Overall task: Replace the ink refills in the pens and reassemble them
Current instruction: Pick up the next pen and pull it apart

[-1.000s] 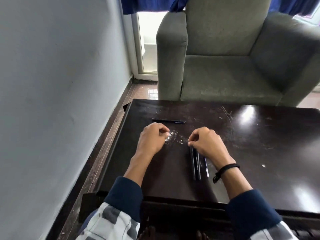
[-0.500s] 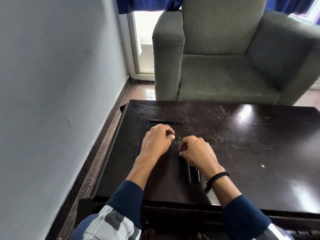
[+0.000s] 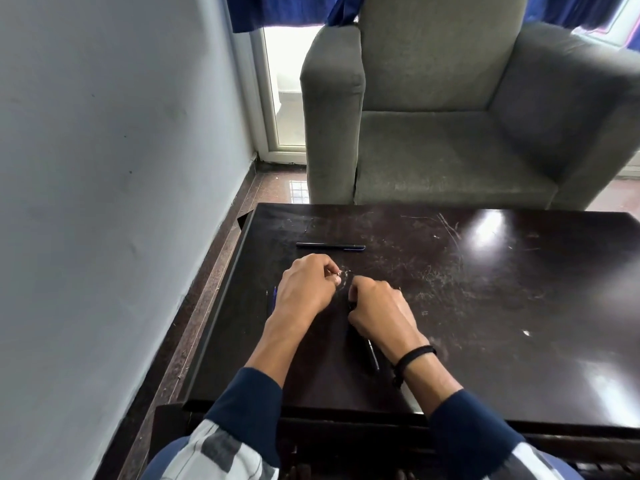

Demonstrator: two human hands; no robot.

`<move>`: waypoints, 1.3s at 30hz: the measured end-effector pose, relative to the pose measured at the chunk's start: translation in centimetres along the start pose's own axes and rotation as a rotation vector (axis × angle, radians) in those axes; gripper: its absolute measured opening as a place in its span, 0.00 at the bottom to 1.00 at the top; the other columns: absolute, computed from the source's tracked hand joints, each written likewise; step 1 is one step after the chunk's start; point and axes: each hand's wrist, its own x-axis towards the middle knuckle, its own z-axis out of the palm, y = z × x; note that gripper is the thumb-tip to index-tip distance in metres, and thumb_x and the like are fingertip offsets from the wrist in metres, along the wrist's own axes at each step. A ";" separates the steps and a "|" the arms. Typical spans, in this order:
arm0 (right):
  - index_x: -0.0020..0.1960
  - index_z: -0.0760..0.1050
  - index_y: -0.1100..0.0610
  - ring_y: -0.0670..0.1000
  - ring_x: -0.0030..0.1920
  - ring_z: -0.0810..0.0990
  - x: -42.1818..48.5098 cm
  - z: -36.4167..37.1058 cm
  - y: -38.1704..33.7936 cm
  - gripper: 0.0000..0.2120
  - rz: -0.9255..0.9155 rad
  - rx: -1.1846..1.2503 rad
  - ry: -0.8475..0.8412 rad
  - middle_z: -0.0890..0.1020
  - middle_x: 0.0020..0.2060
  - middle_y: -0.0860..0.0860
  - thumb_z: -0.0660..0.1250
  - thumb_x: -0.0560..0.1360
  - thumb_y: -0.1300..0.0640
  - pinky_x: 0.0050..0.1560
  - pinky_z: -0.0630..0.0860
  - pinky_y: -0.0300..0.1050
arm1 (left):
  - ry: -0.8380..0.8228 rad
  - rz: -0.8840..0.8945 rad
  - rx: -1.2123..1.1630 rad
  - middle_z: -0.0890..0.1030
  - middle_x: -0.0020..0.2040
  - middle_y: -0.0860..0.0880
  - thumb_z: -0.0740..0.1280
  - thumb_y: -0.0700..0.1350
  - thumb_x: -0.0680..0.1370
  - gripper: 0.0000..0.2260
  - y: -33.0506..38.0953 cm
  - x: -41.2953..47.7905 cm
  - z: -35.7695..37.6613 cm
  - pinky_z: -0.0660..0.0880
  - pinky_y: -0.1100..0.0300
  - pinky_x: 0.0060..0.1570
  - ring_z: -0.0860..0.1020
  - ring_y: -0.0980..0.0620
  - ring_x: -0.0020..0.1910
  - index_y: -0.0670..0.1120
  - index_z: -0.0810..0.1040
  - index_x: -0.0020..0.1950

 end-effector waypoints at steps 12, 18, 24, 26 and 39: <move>0.48 0.81 0.48 0.50 0.43 0.83 1.6 -0.4 -0.6 0.07 0.091 0.656 0.057 0.84 0.39 0.47 0.72 0.73 0.58 0.46 0.80 0.48 | 0.008 -0.221 -0.639 0.86 0.45 0.46 0.73 0.38 0.76 0.05 -0.4 1.1 0.9 0.84 0.54 0.44 0.86 0.52 0.41 0.47 0.85 0.48; 0.53 0.79 0.45 0.49 0.43 0.82 2.0 0.5 -1.0 0.09 -0.001 0.786 0.049 0.83 0.42 0.48 0.70 0.79 0.60 0.47 0.80 0.50 | -0.014 -0.300 -1.026 0.84 0.41 0.43 0.73 0.36 0.76 0.01 -0.3 0.6 -0.7 0.82 0.64 0.39 0.84 0.53 0.37 0.39 0.85 0.46; 0.59 0.77 0.48 0.51 0.44 0.80 1.3 0.2 -1.4 0.10 -0.047 0.643 0.041 0.83 0.46 0.49 0.63 0.82 0.59 0.42 0.74 0.42 | 0.008 -0.300 -0.993 0.85 0.41 0.42 0.71 0.37 0.78 0.05 -0.1 0.4 -0.3 0.81 0.63 0.37 0.84 0.52 0.36 0.39 0.85 0.43; 0.60 0.73 0.48 0.58 0.49 0.81 0.8 0.0 -1.8 0.11 -0.089 0.506 0.068 0.84 0.50 0.53 0.59 0.81 0.60 0.48 0.77 0.52 | 0.029 -0.296 -0.966 0.86 0.41 0.41 0.70 0.38 0.78 0.07 0.1 0.3 0.0 0.81 0.60 0.38 0.84 0.51 0.36 0.39 0.85 0.42; 0.62 0.69 0.39 0.60 0.52 0.82 0.1 0.0 -2.6 0.10 -0.076 0.522 0.143 0.86 0.51 0.51 0.57 0.84 0.51 0.50 0.79 0.57 | 0.092 -0.221 -0.975 0.86 0.44 0.41 0.69 0.40 0.79 0.06 0.1 0.3 -0.5 0.83 0.56 0.42 0.86 0.47 0.41 0.40 0.85 0.47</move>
